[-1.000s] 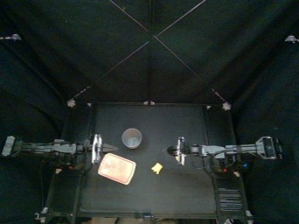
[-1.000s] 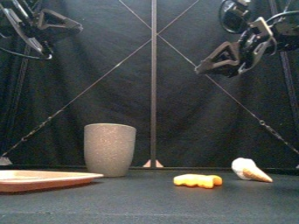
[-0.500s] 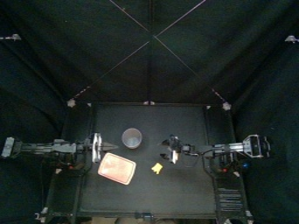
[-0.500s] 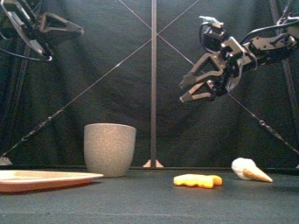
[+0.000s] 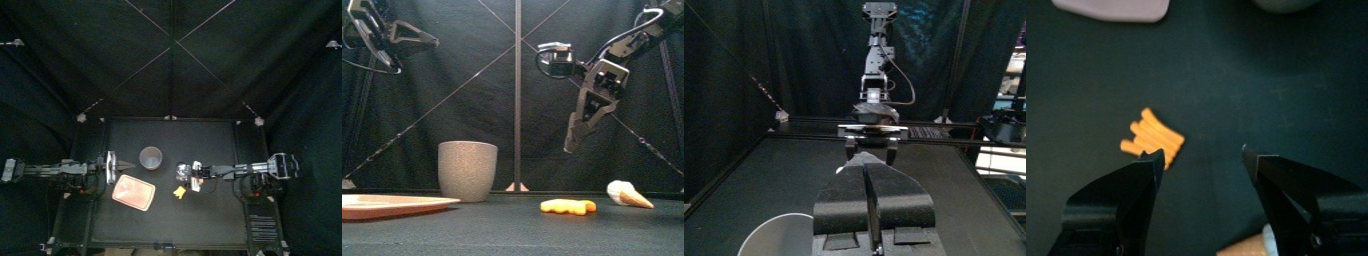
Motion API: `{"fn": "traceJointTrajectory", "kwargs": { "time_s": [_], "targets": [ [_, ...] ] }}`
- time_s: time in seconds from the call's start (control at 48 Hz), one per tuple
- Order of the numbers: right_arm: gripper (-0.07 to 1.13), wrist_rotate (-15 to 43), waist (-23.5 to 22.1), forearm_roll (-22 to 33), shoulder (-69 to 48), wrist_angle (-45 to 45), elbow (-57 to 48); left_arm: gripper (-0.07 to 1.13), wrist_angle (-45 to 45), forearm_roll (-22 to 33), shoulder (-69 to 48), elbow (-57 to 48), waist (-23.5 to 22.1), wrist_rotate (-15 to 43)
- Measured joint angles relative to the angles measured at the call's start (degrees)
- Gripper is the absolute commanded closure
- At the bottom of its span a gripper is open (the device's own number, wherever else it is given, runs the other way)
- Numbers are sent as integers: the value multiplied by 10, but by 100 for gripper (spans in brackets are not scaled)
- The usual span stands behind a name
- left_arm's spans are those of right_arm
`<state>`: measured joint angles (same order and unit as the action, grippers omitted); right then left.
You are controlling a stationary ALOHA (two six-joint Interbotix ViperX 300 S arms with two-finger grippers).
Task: Pick the fries then place it in the grey bowl
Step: Pick the fries
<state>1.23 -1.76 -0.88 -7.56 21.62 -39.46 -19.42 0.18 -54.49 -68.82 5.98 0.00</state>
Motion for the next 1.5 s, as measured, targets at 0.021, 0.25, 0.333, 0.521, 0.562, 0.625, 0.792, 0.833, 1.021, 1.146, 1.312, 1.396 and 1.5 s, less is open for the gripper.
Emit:
{"fn": "traceJointTrajectory", "kwargs": {
  "time_s": [0.021, 0.25, 0.333, 0.521, 0.562, 0.625, 0.792, 0.833, 1.021, 1.146, 1.312, 1.396, 1.5],
  "targets": [
    [10, 0, 5, 8, 5, 15, 10, 106, -1, 1, 0, 0, 0, 0],
    [10, -9, 62, 73, 73, 121, 102, 106, -13, 4, 0, 0, 9, -1],
    [11, -37, 79, 83, 100, 143, 123, 106, -14, 4, 0, -2, 12, 0],
    [10, -178, 101, 35, 152, 192, 153, 106, -28, 4, 0, -10, 23, 0],
    [11, -204, 102, 8, 163, 195, 160, 106, -31, 4, 0, -11, 23, 0],
    [10, -236, 102, -22, 176, 197, 169, 106, -33, 4, 0, -11, 23, -1],
    [10, -295, 83, -39, 196, 198, 187, 106, -36, 4, 0, -14, 24, 0],
    [10, -299, 72, -39, 197, 198, 192, 106, -36, 4, 0, -16, 25, 0],
    [11, -306, 37, -38, 200, 199, 193, 106, -36, 4, 0, -25, 30, 0],
    [11, -307, 30, -41, 207, 200, 190, 106, -35, 5, 0, -26, 35, 0],
    [11, -307, 31, -56, 210, 207, 183, 106, -36, 5, 0, -26, 43, 0],
    [11, -308, 31, -60, 210, 207, 179, 106, -36, 5, 1, -28, 47, 0],
    [11, -308, 31, -59, 213, 204, 178, 106, -38, 7, 0, -28, 49, -1]
  ]
}}
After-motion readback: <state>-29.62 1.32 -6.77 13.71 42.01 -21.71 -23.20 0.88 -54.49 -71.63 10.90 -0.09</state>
